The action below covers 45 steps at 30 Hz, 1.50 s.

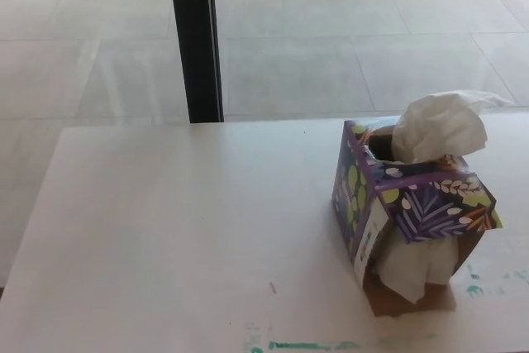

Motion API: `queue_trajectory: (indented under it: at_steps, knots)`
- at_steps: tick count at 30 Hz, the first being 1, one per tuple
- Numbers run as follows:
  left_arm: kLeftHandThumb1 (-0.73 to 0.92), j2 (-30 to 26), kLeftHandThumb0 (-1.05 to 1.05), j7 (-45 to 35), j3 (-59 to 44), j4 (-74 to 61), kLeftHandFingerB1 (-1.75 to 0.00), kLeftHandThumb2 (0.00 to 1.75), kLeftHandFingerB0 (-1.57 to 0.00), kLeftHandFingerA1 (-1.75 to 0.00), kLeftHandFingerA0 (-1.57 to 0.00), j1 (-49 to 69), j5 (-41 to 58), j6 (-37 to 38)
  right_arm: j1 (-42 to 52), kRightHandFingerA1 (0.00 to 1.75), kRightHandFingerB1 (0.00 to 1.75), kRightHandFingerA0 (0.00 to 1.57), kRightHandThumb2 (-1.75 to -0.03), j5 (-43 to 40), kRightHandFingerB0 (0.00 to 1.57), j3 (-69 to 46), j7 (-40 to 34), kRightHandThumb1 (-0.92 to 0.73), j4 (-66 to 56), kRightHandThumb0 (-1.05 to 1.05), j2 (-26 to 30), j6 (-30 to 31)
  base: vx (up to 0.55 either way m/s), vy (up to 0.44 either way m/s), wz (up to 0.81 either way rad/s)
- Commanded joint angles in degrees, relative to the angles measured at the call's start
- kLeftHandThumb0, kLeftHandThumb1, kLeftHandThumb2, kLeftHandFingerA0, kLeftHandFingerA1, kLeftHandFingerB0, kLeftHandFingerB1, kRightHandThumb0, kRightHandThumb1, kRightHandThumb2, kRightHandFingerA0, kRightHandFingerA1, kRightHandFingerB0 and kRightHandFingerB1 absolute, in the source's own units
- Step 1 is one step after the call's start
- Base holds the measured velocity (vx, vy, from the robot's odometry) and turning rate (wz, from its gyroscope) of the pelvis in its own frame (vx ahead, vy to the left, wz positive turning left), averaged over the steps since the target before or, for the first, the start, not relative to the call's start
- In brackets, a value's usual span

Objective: The robot uses its right hand to pull out a tissue from the tissue box kept in the middle of the desk and put it on the right side

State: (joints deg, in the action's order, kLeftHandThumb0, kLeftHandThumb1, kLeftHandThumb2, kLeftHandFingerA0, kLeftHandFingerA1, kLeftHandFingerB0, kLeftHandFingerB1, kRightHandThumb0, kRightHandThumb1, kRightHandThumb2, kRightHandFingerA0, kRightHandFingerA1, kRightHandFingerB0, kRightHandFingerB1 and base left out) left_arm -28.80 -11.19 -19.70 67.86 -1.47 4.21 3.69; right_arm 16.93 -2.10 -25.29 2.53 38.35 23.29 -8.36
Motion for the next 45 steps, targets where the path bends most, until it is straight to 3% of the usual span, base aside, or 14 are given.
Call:
queue_trajectory:
  at_steps: [1, 3, 4, 6, 8, 9, 13, 14, 19, 31, 40, 41, 42, 45]
  knots:
    - [0.90, -1.1, -0.87, -1.6, -0.4, 0.6, -0.95, 1.01, -0.51, -1.08, -0.79, 0.0, 1.2, 0.9, -0.7, 0.86, 0.65, 0.79, -0.60, -3.7, 0.38, -3.0, 1.6, -0.66, -4.1, -0.69, 2.8, 2.2, 0.00, 0.000, 0.00]
    - [0.90, -1.1, -0.87, -1.8, -0.1, 0.5, -0.96, 1.03, -0.52, -1.09, -0.79, 0.4, 1.1, 1.3, -3.2, 0.85, 0.63, 0.80, -0.96, -4.3, 0.36, -4.1, 1.2, -0.54, -5.7, -0.73, 3.9, 3.7, 0.00, 0.000, 0.00]
    - [0.90, -1.1, -0.86, -1.6, 0.0, 0.7, -0.96, 1.02, -0.52, -1.09, -0.79, 0.8, 1.0, 1.5, -4.0, 0.85, 0.56, 0.81, -0.60, -4.1, 0.37, -4.2, 0.9, -0.67, -7.9, -0.70, 4.6, 5.2, 0.00, 0.000, 0.00]
    - [0.91, -1.2, -0.86, -1.5, 0.3, 1.0, -0.95, 1.02, -0.53, -1.08, -0.80, 1.2, 0.7, 1.9, -5.8, 0.90, 0.58, 0.80, -1.00, -3.2, 0.29, -4.4, -0.5, -0.59, -14.7, -0.80, 5.6, 4.9, 0.00, 0.000, 0.00]
    - [0.90, -1.0, -0.86, -1.4, 0.0, 1.1, -0.96, 1.01, -0.53, -1.10, -0.81, 1.6, 1.1, 1.6, -8.7, 0.89, 0.42, 0.70, -0.63, -3.1, 0.27, -4.7, -1.2, -0.76, -23.0, -0.75, 7.2, 9.6, 0.00, 0.000, 0.00]
    - [0.89, -0.8, -0.84, -1.4, -0.5, 0.6, -0.99, 1.03, -0.55, -1.12, -0.81, 1.7, 1.7, 1.2, -11.2, 0.85, 0.48, 0.66, -0.96, -3.5, 0.20, -4.7, -1.1, -0.61, -25.2, -0.75, 8.2, 12.5, 0.00, 0.000, 0.00]
    - [0.87, -0.6, -0.86, -1.4, -0.6, 0.9, -1.00, 1.02, -0.57, -1.11, -0.80, 1.9, 1.8, 1.6, -18.4, 0.75, 0.50, 0.54, -0.98, -5.9, 0.20, -4.5, 0.1, -0.66, -32.3, -0.77, 9.9, 18.3, 0.00, 0.000, 0.00]
    - [0.88, -0.8, -0.86, -1.4, -0.3, 0.7, -0.99, 1.02, -0.56, -1.10, -0.80, 2.2, 1.5, 1.8, -19.9, 0.69, 0.37, 0.52, -0.63, -5.9, 0.25, -4.0, 0.1, -0.77, -33.8, -0.65, 10.0, 19.5, 0.00, 0.000, 0.00]
    - [0.89, -1.1, -0.85, -1.3, 0.1, 0.8, -0.97, 1.02, -0.55, -1.08, -0.79, 2.5, 1.1, 1.7, -31.5, 0.68, 0.44, 0.53, -0.82, 0.0, 0.16, 4.7, 3.2, -0.58, -40.2, -0.50, 13.5, 23.0, 0.00, 0.000, 0.00]
    - [0.90, -0.9, -0.87, -1.3, -0.4, 1.6, -0.99, 1.02, -0.55, -1.11, -0.81, 3.4, 1.6, 1.9, -50.9, 0.64, 0.31, 0.79, -0.61, 5.6, 0.28, 21.2, 7.5, -0.70, -39.7, -0.61, 12.8, 30.4, 0.00, 0.000, 0.00]
    - [0.90, -1.2, -0.86, -1.7, -0.8, 1.3, -0.97, 1.01, -0.53, -1.09, -0.78, 4.3, 2.0, 2.2, -63.9, 0.84, 0.38, 0.86, -1.01, 13.5, 0.01, 36.8, 17.3, -0.59, -28.8, -0.74, 16.5, 31.9, 0.00, 0.000, 0.00]
    - [0.90, -1.1, -0.87, -1.7, -0.6, 1.4, -0.96, 1.00, -0.53, -1.08, -0.77, 4.3, 1.9, 2.5, -66.1, 0.86, 0.25, 0.80, -0.68, 14.8, 0.09, 39.5, 20.1, -0.75, -27.7, -0.83, 17.6, 35.6, 0.00, 0.000, 0.00]
    - [0.91, -1.2, -0.87, -1.7, -0.5, 1.5, -0.95, 1.00, -0.52, -1.08, -0.77, 4.3, 1.7, 2.6, -67.7, 0.83, 0.29, 0.76, -1.06, 15.7, 0.00, 41.2, 21.9, -0.62, -26.7, -0.77, 18.3, 37.7, 0.00, 0.000, 0.00]
    - [0.90, -1.2, -0.86, -1.8, -1.1, 1.4, -0.97, 1.00, -0.53, -1.11, -0.80, 4.0, 2.4, 1.7, -71.6, 0.78, 0.28, 0.71, -1.04, 18.7, 0.05, 45.7, 25.3, -0.69, -21.3, -0.89, 19.8, 36.6, 0.00, 0.000, 0.00]
